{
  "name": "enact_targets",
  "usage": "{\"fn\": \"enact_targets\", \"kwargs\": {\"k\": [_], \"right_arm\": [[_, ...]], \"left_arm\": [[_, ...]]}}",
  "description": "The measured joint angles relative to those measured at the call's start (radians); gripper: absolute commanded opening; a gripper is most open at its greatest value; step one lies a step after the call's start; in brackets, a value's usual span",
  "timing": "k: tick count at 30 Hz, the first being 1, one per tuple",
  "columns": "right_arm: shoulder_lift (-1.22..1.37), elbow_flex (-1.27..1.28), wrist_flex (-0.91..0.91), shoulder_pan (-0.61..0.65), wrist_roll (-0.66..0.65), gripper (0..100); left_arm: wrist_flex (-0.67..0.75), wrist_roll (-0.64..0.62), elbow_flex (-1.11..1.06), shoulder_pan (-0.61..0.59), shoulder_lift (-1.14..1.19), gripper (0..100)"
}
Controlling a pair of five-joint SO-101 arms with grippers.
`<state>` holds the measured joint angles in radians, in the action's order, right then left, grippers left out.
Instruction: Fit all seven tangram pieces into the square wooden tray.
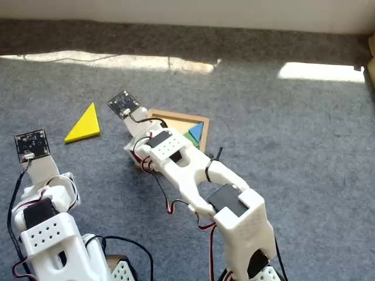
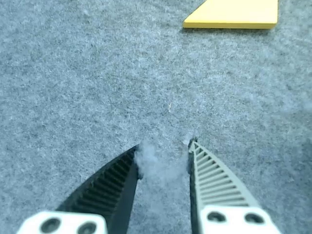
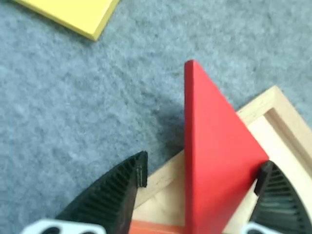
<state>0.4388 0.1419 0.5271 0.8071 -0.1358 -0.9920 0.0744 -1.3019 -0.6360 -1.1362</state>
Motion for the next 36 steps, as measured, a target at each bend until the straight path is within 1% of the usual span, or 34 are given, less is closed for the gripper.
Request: {"fn": "enact_targets", "kwargs": {"k": [4, 6, 17, 30, 34, 36], "right_arm": [[0.000, -0.002, -0.005, -0.018, 0.000, 12.6], [0.000, -0.002, 0.003, -0.032, 0.000, 10.5], [0.000, -0.094, 0.210, -0.083, 0.000, 10.6], [0.000, -0.101, 0.238, -0.114, 0.000, 10.7], [0.000, -0.137, 0.319, -0.124, 0.000, 10.8], [0.000, -0.160, 0.376, -0.127, 0.000, 13.0]], "left_arm": [[0.000, 0.000, 0.000, 0.000, 0.000, 16], [0.000, 0.000, 0.000, 0.000, 0.000, 16], [0.000, 0.000, 0.000, 0.002, 0.000, 16], [0.000, 0.000, 0.000, 0.002, 0.000, 16], [0.000, 0.000, 0.000, 0.002, 0.000, 16], [0.000, 0.000, 0.000, 0.002, 0.000, 16]]}}
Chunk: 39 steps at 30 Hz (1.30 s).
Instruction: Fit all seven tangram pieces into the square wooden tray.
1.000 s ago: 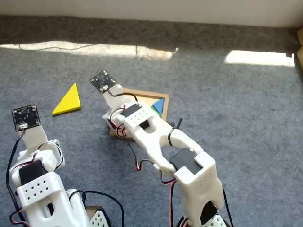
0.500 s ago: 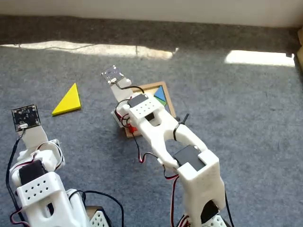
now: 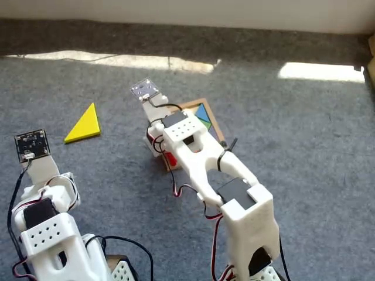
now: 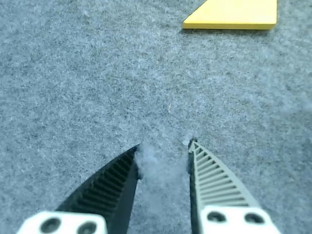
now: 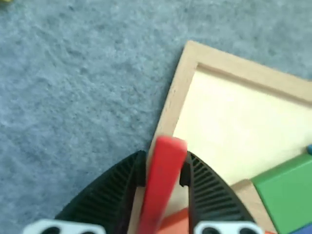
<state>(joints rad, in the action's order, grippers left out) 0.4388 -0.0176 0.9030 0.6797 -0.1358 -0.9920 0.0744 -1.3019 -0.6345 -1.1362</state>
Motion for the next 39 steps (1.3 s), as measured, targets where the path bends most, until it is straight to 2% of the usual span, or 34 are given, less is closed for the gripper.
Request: {"fn": "enact_targets", "kwargs": {"k": [4, 16, 22, 28, 32, 36, 39], "right_arm": [[0.000, -0.021, 0.089, -0.006, 0.000, 18.5], [0.000, -0.023, 0.196, -0.008, -0.003, 18.3], [-0.005, -0.023, 0.201, -0.020, -0.003, 8.4], [-0.095, -0.021, 0.210, -0.043, -0.008, 6.9], [-0.155, -0.021, 0.215, -0.044, -0.087, 6.7], [-0.190, -0.020, 0.224, -0.044, -0.141, 0.9], [-0.219, -0.006, 0.236, -0.044, -0.210, 0.5]], "left_arm": [[0.000, 0.000, 0.000, 0.000, 0.000, 16], [0.000, 0.000, 0.000, 0.000, 0.000, 16], [0.000, 0.000, 0.000, 0.000, 0.000, 16], [0.000, 0.000, 0.000, 0.000, 0.000, 16], [0.000, 0.000, 0.000, 0.000, 0.000, 16], [0.000, 0.000, 0.000, 0.000, 0.000, 16], [0.000, 0.000, 0.000, 0.000, 0.000, 16]]}}
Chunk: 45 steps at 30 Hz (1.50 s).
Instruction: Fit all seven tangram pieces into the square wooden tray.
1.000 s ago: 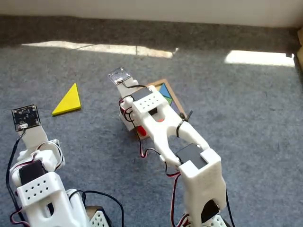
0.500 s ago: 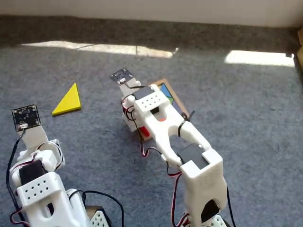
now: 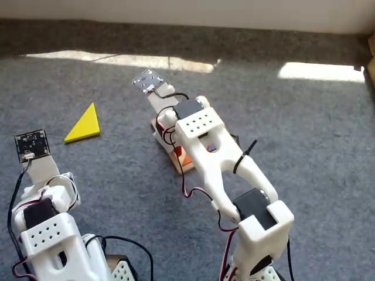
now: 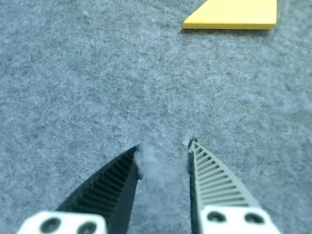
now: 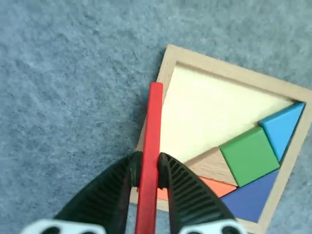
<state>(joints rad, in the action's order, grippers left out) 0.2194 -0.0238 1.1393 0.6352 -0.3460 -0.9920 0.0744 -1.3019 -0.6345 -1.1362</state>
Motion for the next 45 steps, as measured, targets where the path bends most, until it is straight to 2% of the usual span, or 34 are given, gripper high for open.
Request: {"fn": "enact_targets", "kwargs": {"k": [5, 10, 13, 28, 34, 40, 45], "right_arm": [[-0.020, 0.002, 0.005, -0.008, -0.083, 1.4], [0.017, 0.002, 0.005, -0.009, -0.120, 12.8], [0.041, 0.002, 0.005, -0.020, -0.120, 15.0], [0.040, -0.040, 0.005, -0.058, -0.120, 14.9], [-0.091, -0.044, 0.051, -0.058, -0.120, 14.7], [-0.126, 0.109, 0.133, -0.077, -0.120, 2.1], [-0.126, 0.219, 0.078, -0.143, -0.120, 0.6]], "left_arm": [[0.000, 0.000, 0.000, 0.000, 0.000, 16], [0.000, 0.000, 0.000, 0.000, 0.000, 16], [0.000, 0.000, 0.000, 0.000, 0.000, 16], [0.000, 0.000, 0.000, 0.000, 0.000, 16], [0.000, 0.000, 0.000, 0.000, 0.000, 16], [0.000, 0.000, 0.000, 0.000, 0.000, 16], [0.000, 0.000, 0.000, 0.000, 0.000, 16]]}}
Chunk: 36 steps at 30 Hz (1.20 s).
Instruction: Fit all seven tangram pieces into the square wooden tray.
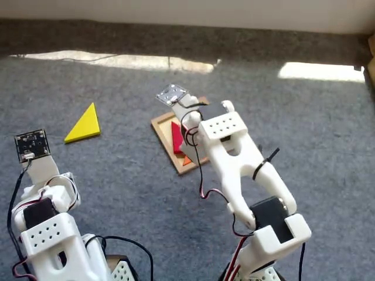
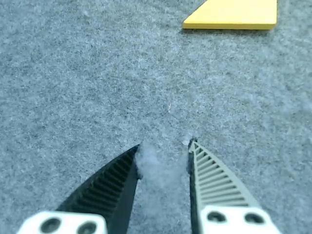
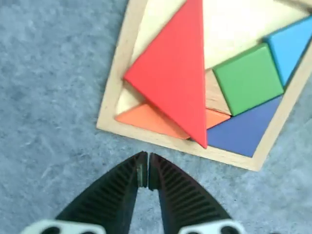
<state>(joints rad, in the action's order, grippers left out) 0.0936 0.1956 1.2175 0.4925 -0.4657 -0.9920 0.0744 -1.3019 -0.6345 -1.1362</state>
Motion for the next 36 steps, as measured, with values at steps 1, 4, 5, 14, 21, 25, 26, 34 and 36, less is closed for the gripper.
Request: {"fn": "enact_targets", "kwargs": {"k": [1, 4, 5, 14, 21, 25, 26, 34, 36], "right_arm": [[0.000, 0.017, -0.021, -0.011, 0.000, 0.6], [-0.003, 0.064, -0.095, -0.035, 0.000, 0.6], [-0.003, 0.080, -0.123, -0.041, 0.000, 0.6], [-0.003, 0.172, -0.379, -0.092, -0.006, 0.6], [0.071, 0.158, -0.465, -0.097, -0.006, 0.6], [0.170, 0.048, -0.506, -0.106, -0.006, 0.6], [0.189, 0.026, -0.506, -0.112, -0.006, 0.6], [0.170, -0.009, -0.491, -0.129, -0.008, 0.6], [0.123, -0.009, -0.456, -0.129, -0.008, 0.6]], "left_arm": [[0.000, 0.000, 0.000, 0.000, 0.000, 16], [0.000, 0.000, 0.000, 0.000, 0.000, 16], [0.000, 0.000, 0.000, 0.000, 0.000, 16], [0.000, 0.000, 0.000, 0.000, 0.000, 16], [0.000, 0.000, 0.000, 0.000, 0.000, 16], [0.000, 0.000, 0.000, 0.000, 0.000, 16], [0.000, 0.000, 0.000, 0.000, 0.000, 16], [0.000, 0.000, 0.000, 0.000, 0.000, 16], [0.000, 0.000, 0.000, 0.000, 0.000, 16]]}}
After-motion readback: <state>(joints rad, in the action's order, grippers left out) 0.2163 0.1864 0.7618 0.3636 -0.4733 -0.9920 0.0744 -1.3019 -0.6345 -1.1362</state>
